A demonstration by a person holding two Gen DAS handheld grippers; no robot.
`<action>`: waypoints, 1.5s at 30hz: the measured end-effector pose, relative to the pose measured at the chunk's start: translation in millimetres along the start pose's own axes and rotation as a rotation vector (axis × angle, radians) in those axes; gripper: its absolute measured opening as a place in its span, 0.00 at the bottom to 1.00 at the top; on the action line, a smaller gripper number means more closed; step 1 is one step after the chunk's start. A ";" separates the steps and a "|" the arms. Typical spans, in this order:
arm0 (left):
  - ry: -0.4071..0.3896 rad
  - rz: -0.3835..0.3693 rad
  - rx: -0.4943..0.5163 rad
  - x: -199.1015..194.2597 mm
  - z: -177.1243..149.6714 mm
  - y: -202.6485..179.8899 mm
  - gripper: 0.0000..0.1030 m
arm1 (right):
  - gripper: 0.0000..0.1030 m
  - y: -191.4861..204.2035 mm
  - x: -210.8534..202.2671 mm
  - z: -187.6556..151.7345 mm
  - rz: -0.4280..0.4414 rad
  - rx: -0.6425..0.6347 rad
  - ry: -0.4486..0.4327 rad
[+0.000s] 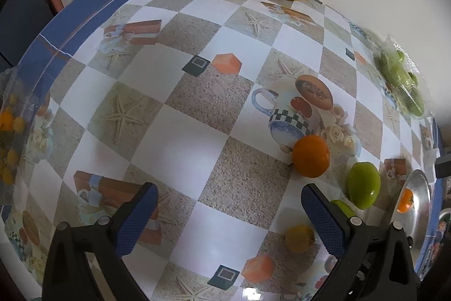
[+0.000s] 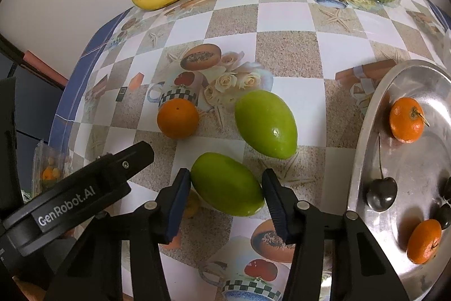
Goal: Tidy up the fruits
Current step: 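Lower the right tool around a green mango while the left tool approaches a small yellow fruit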
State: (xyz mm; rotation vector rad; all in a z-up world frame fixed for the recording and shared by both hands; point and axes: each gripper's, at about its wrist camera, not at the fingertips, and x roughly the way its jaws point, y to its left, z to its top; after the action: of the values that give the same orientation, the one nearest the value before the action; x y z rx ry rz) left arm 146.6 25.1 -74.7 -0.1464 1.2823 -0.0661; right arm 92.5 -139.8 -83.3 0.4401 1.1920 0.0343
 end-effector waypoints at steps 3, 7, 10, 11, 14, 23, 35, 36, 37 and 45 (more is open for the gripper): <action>0.008 -0.019 -0.003 -1.4 -0.3 -2.2 0.99 | 0.52 -1.3 -0.8 -0.9 0.009 0.008 0.007; 0.038 -0.071 -0.018 -1.6 -2.3 -5.2 0.97 | 0.52 -7.0 -4.6 -3.1 0.004 0.035 0.015; 0.051 -0.079 -0.002 -1.2 -3.9 -11.0 0.92 | 0.52 -13.3 -7.9 -6.0 -0.002 0.061 0.026; 0.057 -0.082 0.004 -0.8 -4.8 -12.8 0.89 | 0.52 -14.4 -8.6 -6.8 -0.002 0.068 0.030; 0.076 -0.102 0.015 0.6 -7.3 -17.5 0.82 | 0.52 -17.1 -11.5 -9.7 -0.013 0.080 0.041; 0.136 -0.160 0.024 5.3 -16.8 -29.1 0.53 | 0.52 -27.8 -17.5 -17.4 -0.023 0.117 0.061; 0.171 -0.209 0.009 10.0 -21.0 -36.5 0.27 | 0.52 -31.7 -20.5 -19.4 -0.015 0.127 0.066; 0.170 -0.210 0.009 9.8 -21.3 -36.4 0.27 | 0.52 -32.0 -20.9 -19.8 -0.015 0.127 0.066; 0.168 -0.209 0.011 9.7 -21.3 -36.8 0.27 | 0.52 -32.1 -21.1 -19.8 -0.014 0.128 0.065; 0.125 -0.218 -0.001 -0.7 -17.0 -33.0 0.27 | 0.52 -31.7 -29.3 -18.4 0.006 0.127 0.048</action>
State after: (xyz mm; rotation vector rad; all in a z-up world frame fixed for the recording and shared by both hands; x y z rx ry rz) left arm 131.1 -8.6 -74.0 -0.2866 1.3867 -0.2650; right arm 58.4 -170.5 -73.7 0.5569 1.2442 -0.0258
